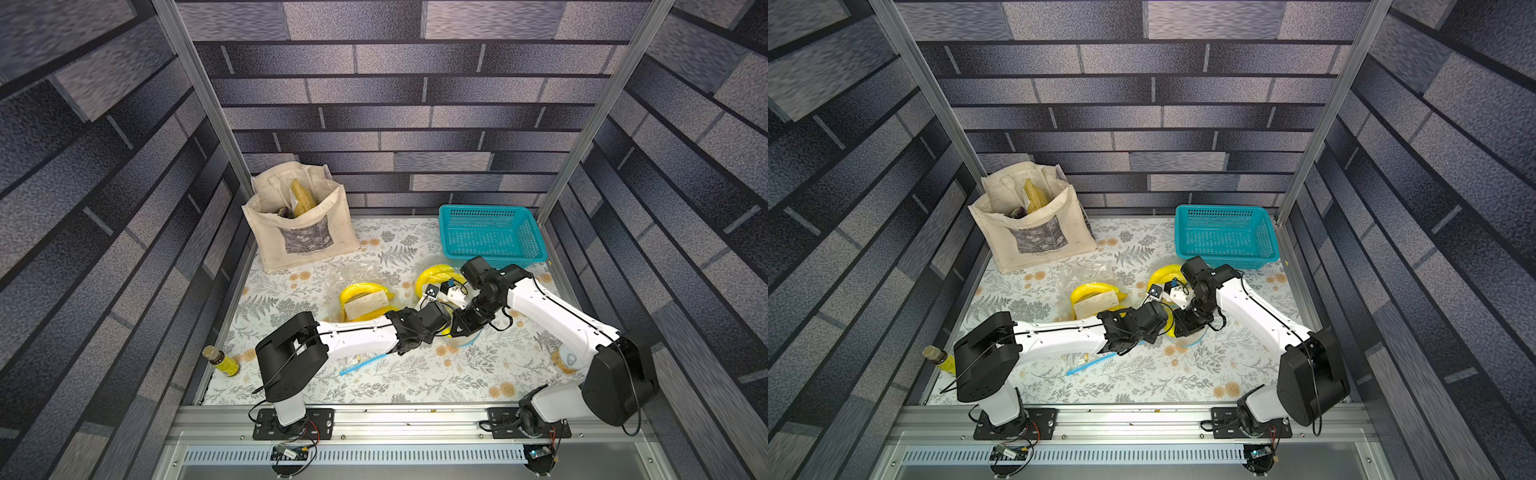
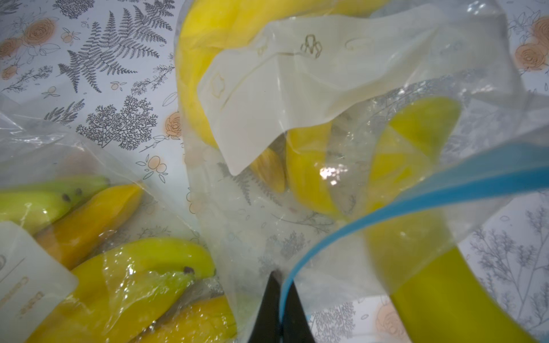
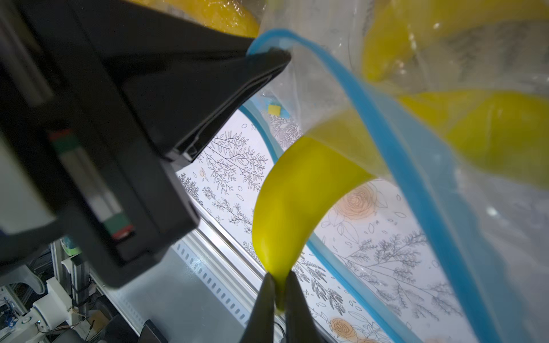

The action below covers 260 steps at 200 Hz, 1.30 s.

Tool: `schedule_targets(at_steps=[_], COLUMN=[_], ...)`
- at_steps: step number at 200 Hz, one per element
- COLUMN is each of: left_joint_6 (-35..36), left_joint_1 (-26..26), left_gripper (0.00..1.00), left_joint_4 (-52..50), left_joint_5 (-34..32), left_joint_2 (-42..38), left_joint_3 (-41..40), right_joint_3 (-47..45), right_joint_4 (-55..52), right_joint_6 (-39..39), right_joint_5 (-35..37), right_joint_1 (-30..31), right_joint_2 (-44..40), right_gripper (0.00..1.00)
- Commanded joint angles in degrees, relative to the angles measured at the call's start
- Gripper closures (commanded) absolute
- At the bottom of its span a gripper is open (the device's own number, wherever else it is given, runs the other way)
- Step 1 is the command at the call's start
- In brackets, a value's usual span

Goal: Open the zip-top bag and take out the banana
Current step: Pick up the banana from the zipper food storage bag.

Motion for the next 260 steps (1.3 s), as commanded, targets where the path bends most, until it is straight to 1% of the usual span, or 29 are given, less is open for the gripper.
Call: schedule_targets(at_steps=[1,36,60,74,109,141,173,203,230,260], left_joint_6=[1.2,1.6,2.0,2.1,1.6,1.5,1.2,1.0,0.5,0.4], left_joint_1=[1.7,4.0,4.7,4.8,5.2,5.5,5.9,6.0,5.9,6.3], left_gripper=[1.00,1.00,1.00,1.00,1.00,1.00,0.99,1.00,1.00,1.00], left_joint_4=[-2.5,-2.1,-1.8,-1.5,-0.5,-0.1,0.4,0.7,0.8,1.2], left_joint_5=[-2.2,-0.9,0.3,0.8,2.9,3.5,3.9,4.8,4.8,4.8], left_joint_2=[0.2,0.9,1.5,1.6,2.3,2.2,1.6,1.9,1.5,0.8], left_joint_3=[2.5,4.1,4.9,5.0,4.9,4.9,4.1,3.9,3.4,2.6], right_joint_3=[1.6,1.7,2.2,1.8,-0.5,-0.7,0.8,4.1,7.6,11.1], right_joint_4=[-3.8,-4.1,-4.6,-4.2,1.7,6.9,4.9,5.2,4.8,4.5], right_joint_6=[-0.6,-0.9,-1.1,-1.3,1.7,6.1,6.4,6.1,4.3,1.9], right_joint_5=[-5.0,-9.8,-10.1,-11.8,-19.1,-22.9,-22.8,-20.4,-19.0,-15.5], right_joint_1=[0.9,1.2,1.2,1.2,1.2,1.1,1.0,-0.9,-4.2,-8.1], right_joint_2=[-2.0,-5.1,-6.1,-6.9,-12.7,-18.9,-22.0,-23.5,-21.3,-16.7], right_gripper=[0.90,0.90,0.90,0.90,0.91,0.90,0.90,0.91,0.91,0.91])
